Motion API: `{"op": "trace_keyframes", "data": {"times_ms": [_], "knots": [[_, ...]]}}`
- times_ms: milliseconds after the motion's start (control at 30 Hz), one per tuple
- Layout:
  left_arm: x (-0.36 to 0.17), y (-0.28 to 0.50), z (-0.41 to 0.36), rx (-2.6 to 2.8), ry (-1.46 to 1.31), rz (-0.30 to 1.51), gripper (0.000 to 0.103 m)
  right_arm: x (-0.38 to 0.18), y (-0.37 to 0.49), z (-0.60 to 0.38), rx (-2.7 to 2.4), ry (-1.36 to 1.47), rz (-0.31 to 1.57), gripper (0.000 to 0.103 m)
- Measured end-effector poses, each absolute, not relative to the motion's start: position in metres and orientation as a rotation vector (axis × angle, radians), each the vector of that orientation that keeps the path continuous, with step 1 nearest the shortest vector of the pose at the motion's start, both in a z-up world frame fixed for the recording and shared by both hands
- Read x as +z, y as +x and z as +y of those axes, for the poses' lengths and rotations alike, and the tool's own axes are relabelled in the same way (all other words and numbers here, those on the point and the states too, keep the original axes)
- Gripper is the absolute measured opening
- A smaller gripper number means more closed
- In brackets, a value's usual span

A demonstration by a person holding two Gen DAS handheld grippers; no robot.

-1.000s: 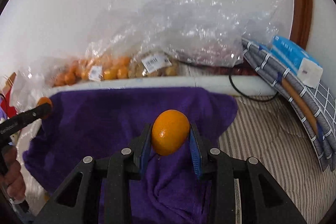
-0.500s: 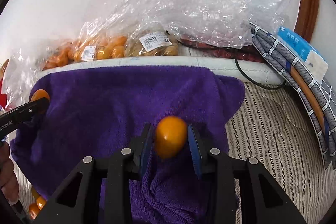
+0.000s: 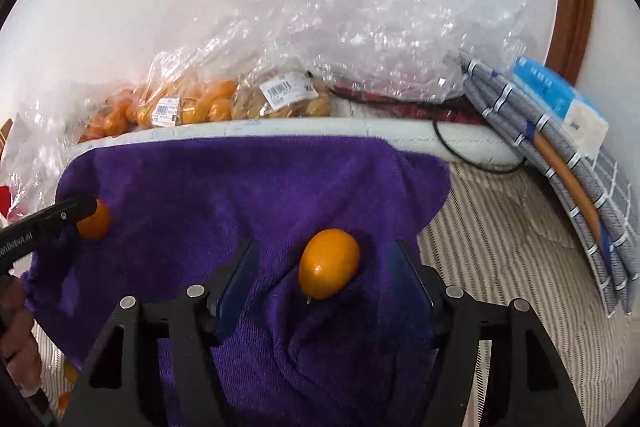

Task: Organize fruits
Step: 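Withdraw both open tools from the oranges on the towel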

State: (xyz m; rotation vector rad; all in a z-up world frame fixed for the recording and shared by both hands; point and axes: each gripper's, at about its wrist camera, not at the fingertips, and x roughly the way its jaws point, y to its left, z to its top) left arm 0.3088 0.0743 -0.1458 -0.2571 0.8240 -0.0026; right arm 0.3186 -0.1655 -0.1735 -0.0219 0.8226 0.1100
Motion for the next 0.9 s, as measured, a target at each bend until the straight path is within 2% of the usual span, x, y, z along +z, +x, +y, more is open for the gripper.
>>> {"op": "trace_keyframes", "data": {"times_ms": [400,733,900], "knots": [[-0.111,0.283,0.082,0.035,-0.29,0.648,0.045,-0.133,0.282,-0.174,0.104,0.026,0.692,0.067],[-0.077,0.257,0.075,-0.036,-0.274,0.625,0.045,-0.129,0.191,-0.188,0.173,0.064,0.774,0.067],[-0.083,0.223,0.078,-0.056,-0.226,0.663,0.045,-0.136,0.152,-0.171,0.221,0.016,0.782,0.067]]}}
